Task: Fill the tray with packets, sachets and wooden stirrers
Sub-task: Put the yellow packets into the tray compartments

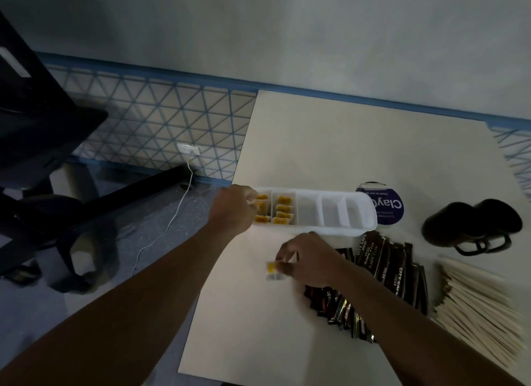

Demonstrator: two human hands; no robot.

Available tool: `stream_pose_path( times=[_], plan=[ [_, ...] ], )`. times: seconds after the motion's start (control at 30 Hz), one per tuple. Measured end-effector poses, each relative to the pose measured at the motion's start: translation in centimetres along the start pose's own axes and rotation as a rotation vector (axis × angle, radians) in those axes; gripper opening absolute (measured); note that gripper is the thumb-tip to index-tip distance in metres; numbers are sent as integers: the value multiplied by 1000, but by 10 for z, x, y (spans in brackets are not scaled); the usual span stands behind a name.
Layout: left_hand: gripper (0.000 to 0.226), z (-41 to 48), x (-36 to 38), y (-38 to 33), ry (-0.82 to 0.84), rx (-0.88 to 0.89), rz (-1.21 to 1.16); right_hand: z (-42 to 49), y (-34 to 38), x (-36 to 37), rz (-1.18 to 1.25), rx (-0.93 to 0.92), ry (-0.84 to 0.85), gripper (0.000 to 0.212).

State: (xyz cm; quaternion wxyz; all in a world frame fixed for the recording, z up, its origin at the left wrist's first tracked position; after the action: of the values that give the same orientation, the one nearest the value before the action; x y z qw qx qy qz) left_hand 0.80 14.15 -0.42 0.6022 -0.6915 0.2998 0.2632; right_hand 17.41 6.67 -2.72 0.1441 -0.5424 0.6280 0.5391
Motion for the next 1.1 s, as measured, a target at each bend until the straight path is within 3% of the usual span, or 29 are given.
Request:
stream_pose_path(
  times=[0.13, 0.43, 0.83, 1.1],
  plan=[
    [32, 9, 3, -3, 11, 21, 67, 8, 4, -43, 64, -47, -150, 12],
    [26, 21, 13, -9, 55, 24, 171, 41, -24, -95, 122, 55, -482, 9],
    [21, 31, 29, 4, 87, -90, 175, 67, -26, -71, -45, 82, -428, 14],
    [14, 33, 29, 4, 82, -98, 172, 70, -23, -82, -38, 46, -524, 11]
  ],
)
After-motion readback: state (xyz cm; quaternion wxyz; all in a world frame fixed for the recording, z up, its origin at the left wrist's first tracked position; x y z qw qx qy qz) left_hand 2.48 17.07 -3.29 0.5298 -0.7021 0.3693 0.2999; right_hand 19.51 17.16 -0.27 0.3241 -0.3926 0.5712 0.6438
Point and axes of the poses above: each hand's wrist, its own z-axis towards the middle knuckle, its own x-axis out of the palm, y = z × x, the point moved 6 cm from there along z, towards the middle knuckle, and after that the axes turned 4 degrees about -z, right-handed, at the moved point
